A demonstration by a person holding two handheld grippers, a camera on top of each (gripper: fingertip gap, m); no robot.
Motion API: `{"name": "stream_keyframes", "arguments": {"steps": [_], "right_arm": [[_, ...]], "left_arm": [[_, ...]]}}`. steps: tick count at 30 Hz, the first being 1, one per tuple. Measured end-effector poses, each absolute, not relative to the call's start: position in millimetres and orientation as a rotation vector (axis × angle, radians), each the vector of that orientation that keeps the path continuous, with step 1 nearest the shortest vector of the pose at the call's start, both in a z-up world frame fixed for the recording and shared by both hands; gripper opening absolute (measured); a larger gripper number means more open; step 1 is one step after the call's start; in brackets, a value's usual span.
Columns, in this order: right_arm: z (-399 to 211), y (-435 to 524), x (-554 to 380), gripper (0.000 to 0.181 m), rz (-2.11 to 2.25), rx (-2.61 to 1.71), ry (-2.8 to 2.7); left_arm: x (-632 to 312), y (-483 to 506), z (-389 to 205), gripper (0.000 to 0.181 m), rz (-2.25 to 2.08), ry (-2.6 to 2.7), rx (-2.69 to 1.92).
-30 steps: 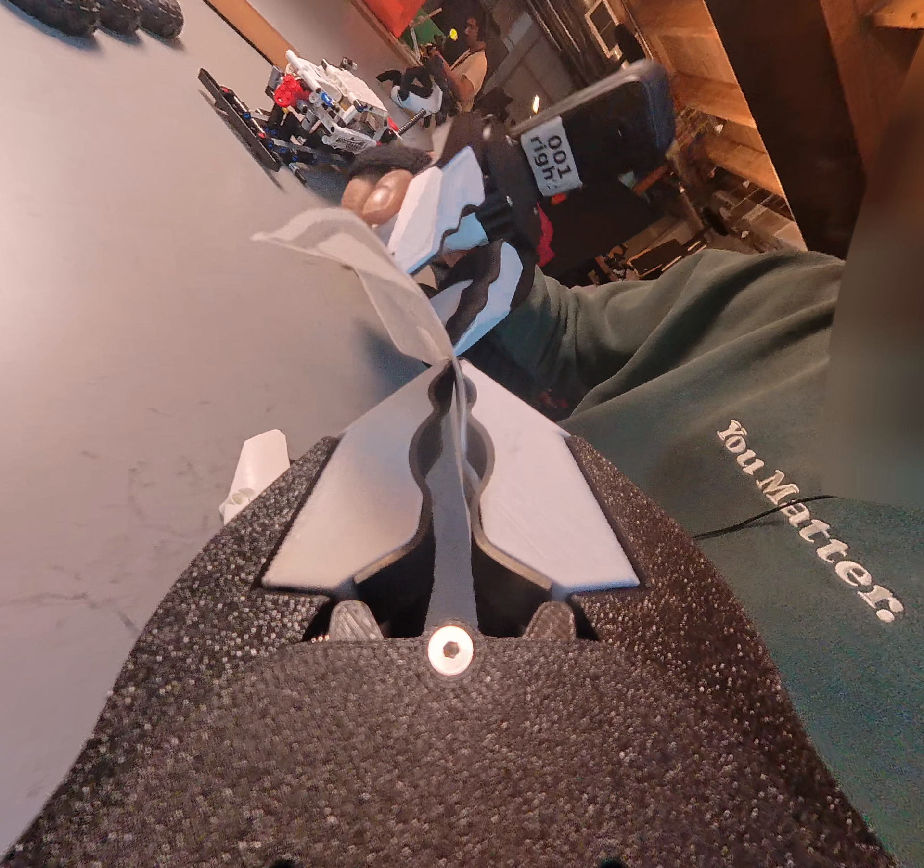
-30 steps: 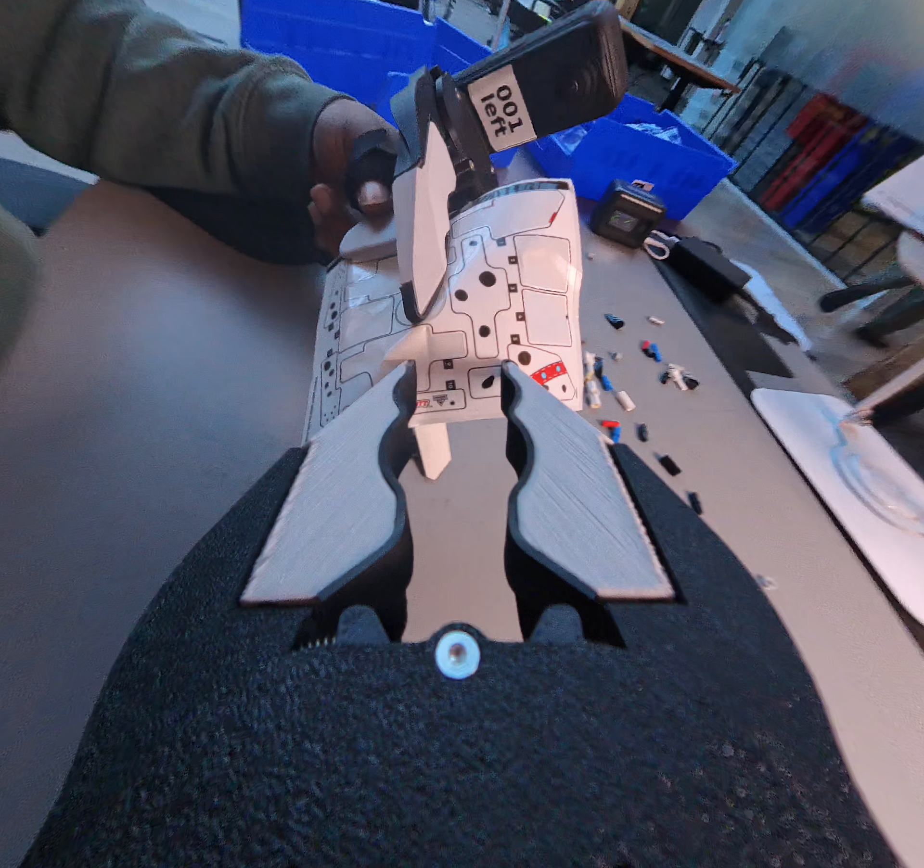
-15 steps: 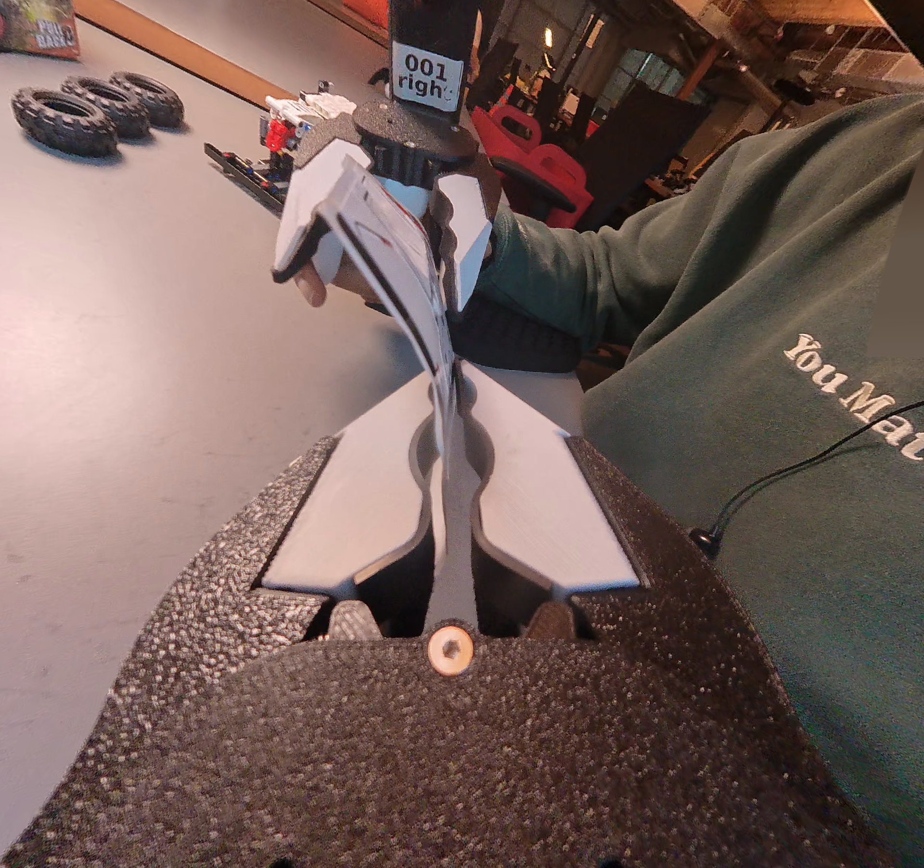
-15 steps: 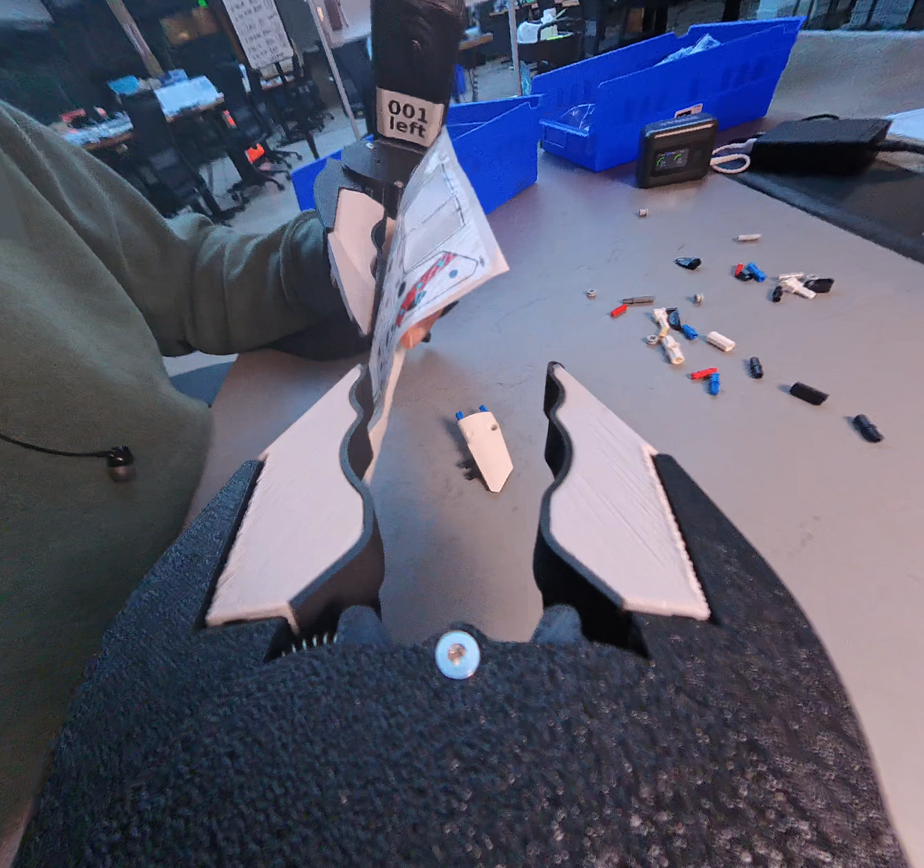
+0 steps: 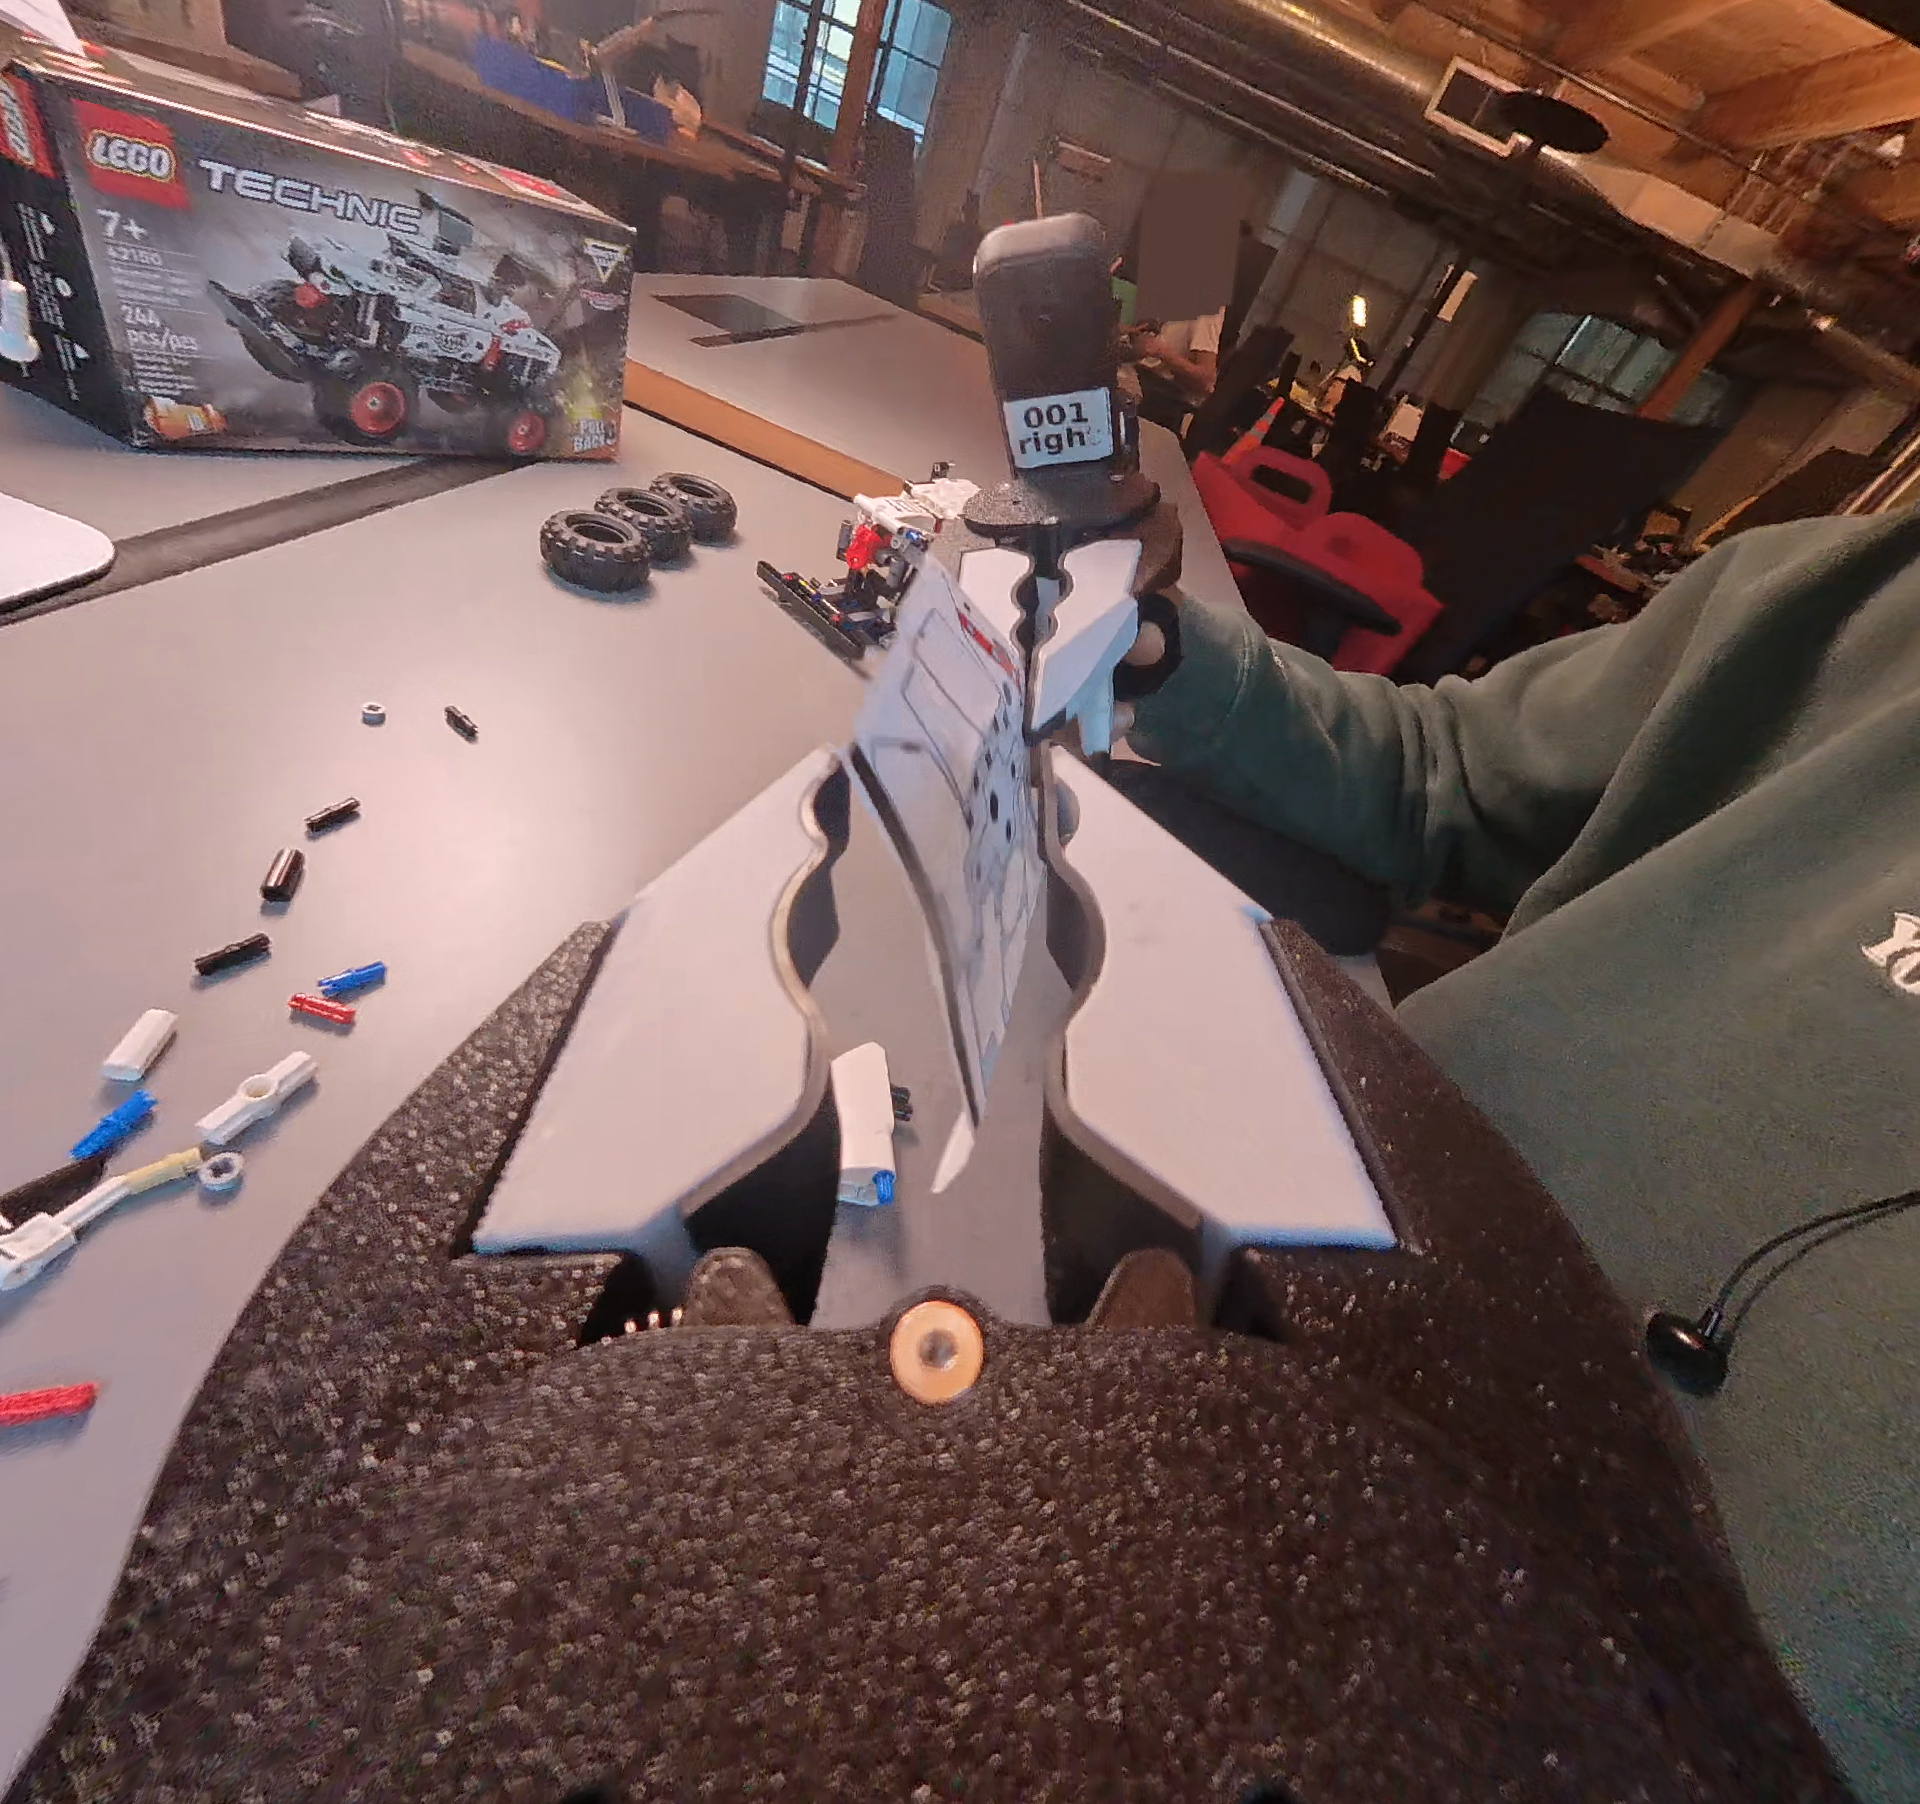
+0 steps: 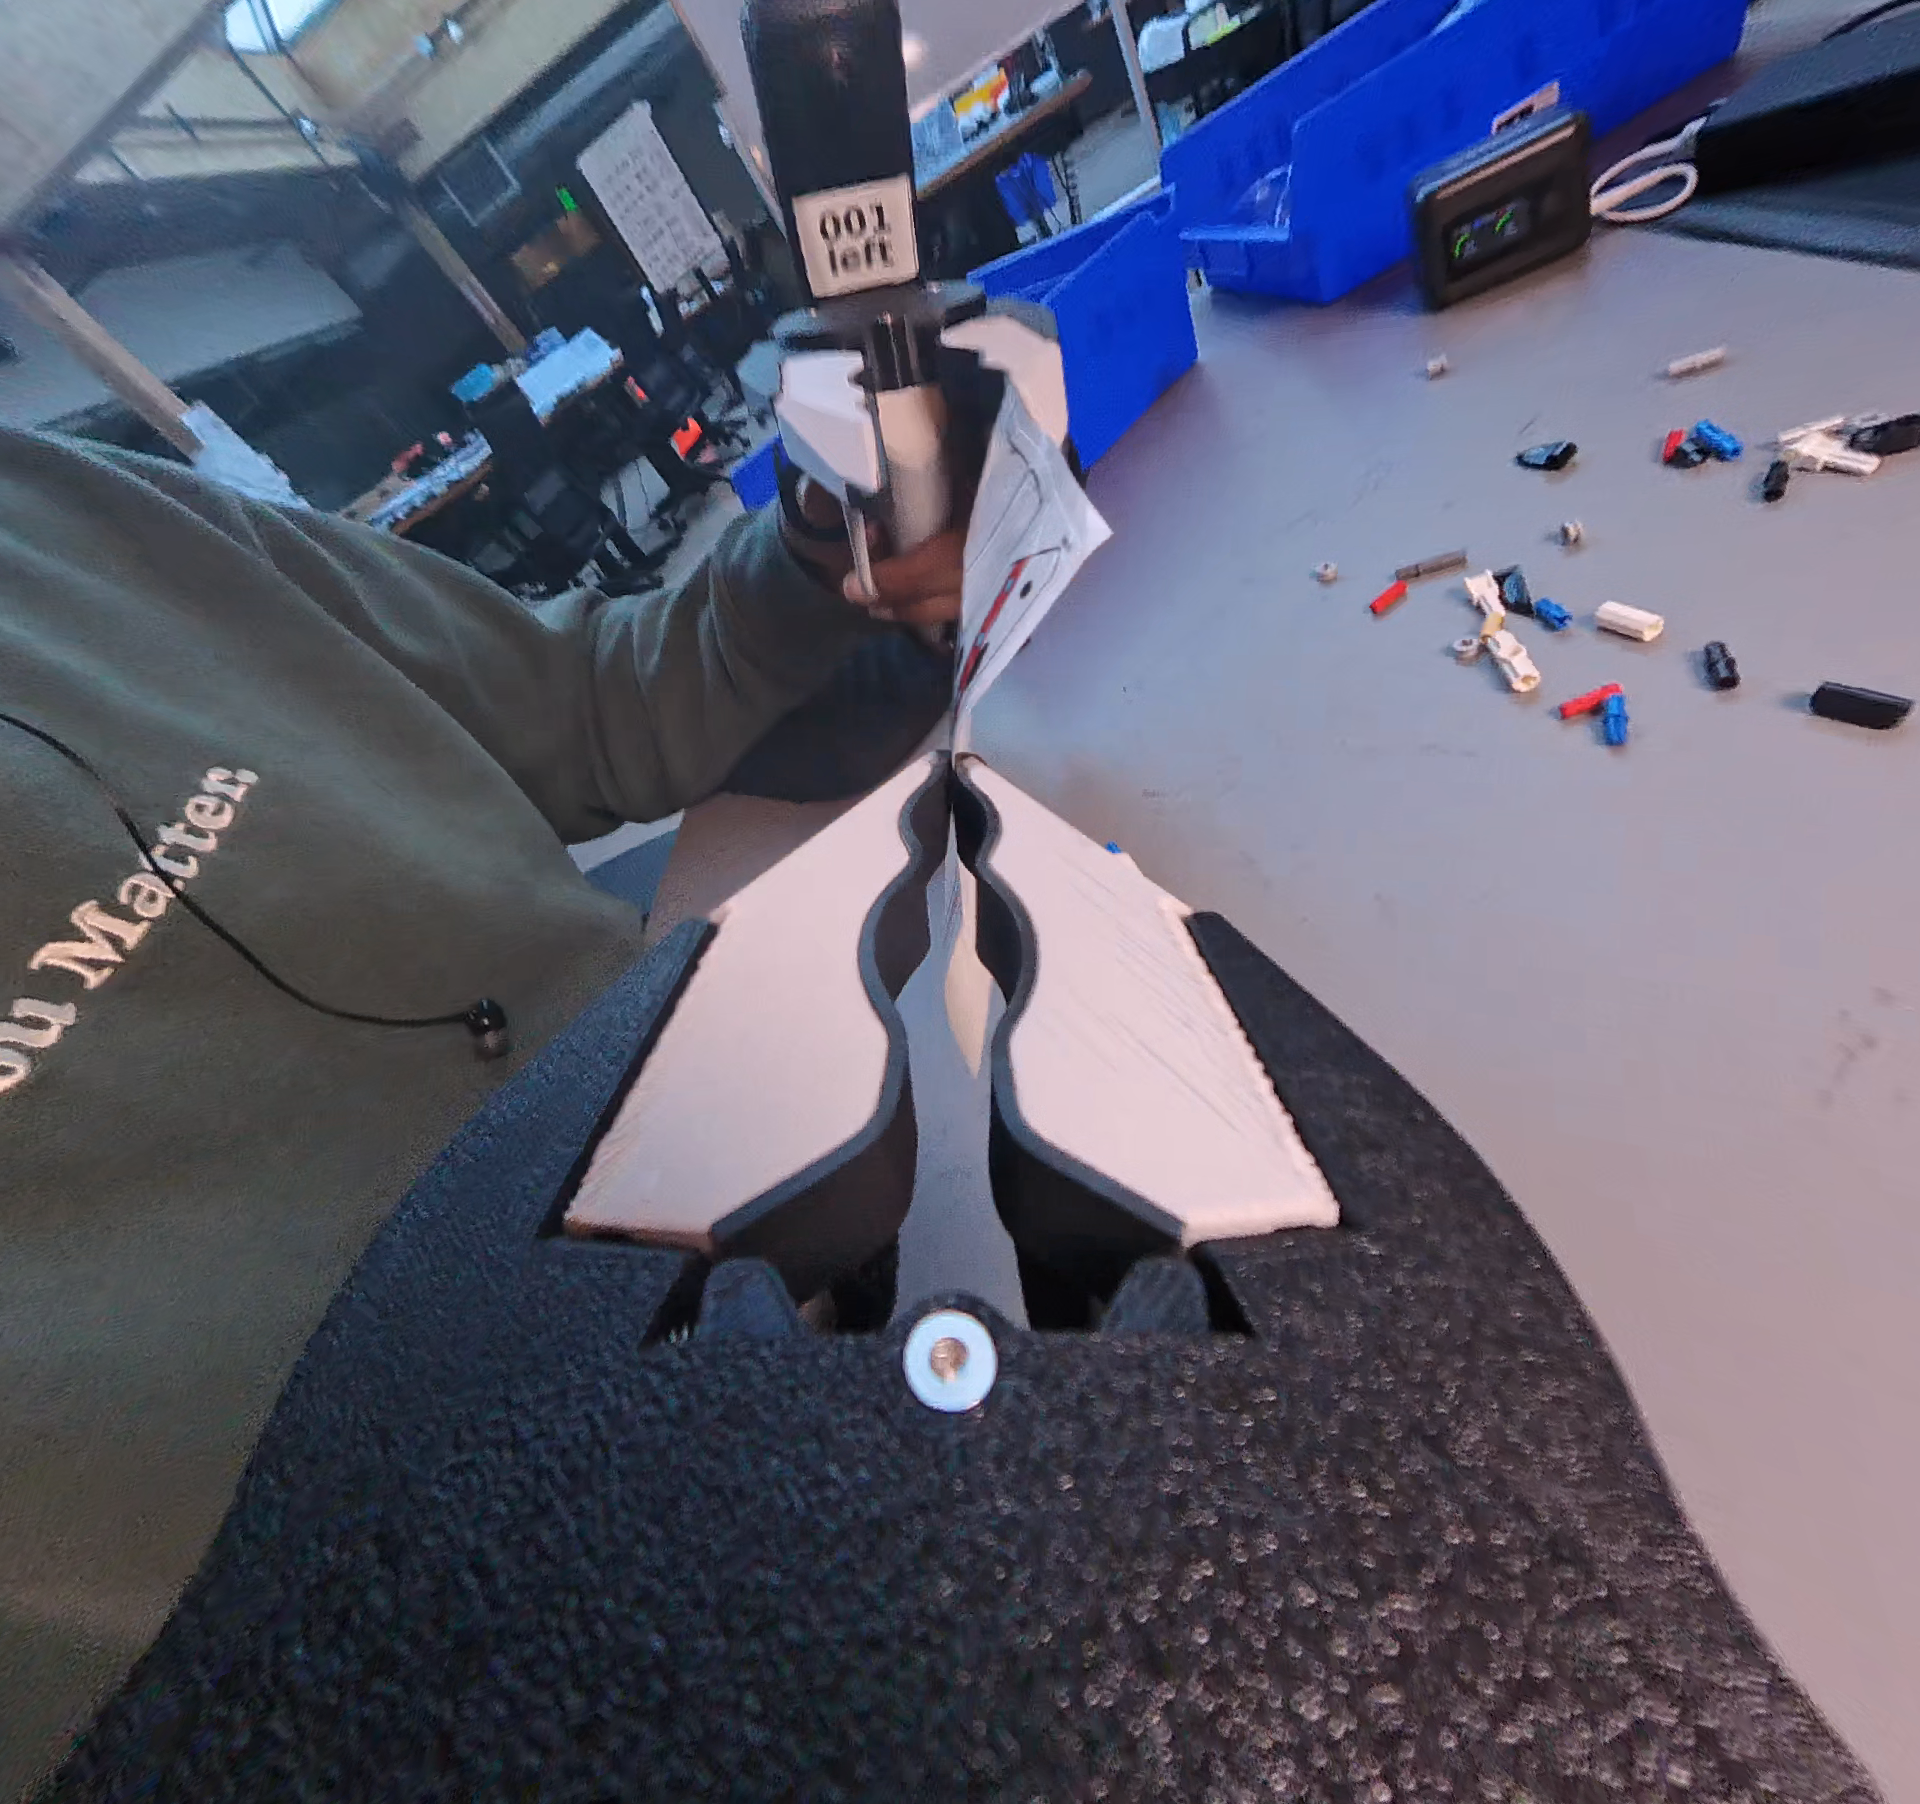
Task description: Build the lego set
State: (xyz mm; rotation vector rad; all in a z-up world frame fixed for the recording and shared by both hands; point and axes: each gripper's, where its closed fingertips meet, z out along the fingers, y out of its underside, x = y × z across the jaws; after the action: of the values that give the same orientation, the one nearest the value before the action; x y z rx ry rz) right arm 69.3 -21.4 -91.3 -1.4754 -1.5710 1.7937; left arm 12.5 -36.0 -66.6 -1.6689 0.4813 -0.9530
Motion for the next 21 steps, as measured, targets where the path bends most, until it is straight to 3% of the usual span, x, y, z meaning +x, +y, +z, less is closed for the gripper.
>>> {"name": "stream_keyframes", "arguments": {"steps": [7,14,21], "right_arm": [[-100,-29,66,0.0,1.723,-1.611,-1.645],[-93,-43,61,0.0,1.766,-1.595,-1.633],[-77,-35,52,0.0,2.004,-1.656,-1.35]], "left_arm": [[25,-36,-63,0.044,-0.458,0.714,-1.715],[53,-38,-101,0.044,-0.335,0.881,-1.825],[52,-33,-90,0.042,-0.345,0.775,-1.796]]}}
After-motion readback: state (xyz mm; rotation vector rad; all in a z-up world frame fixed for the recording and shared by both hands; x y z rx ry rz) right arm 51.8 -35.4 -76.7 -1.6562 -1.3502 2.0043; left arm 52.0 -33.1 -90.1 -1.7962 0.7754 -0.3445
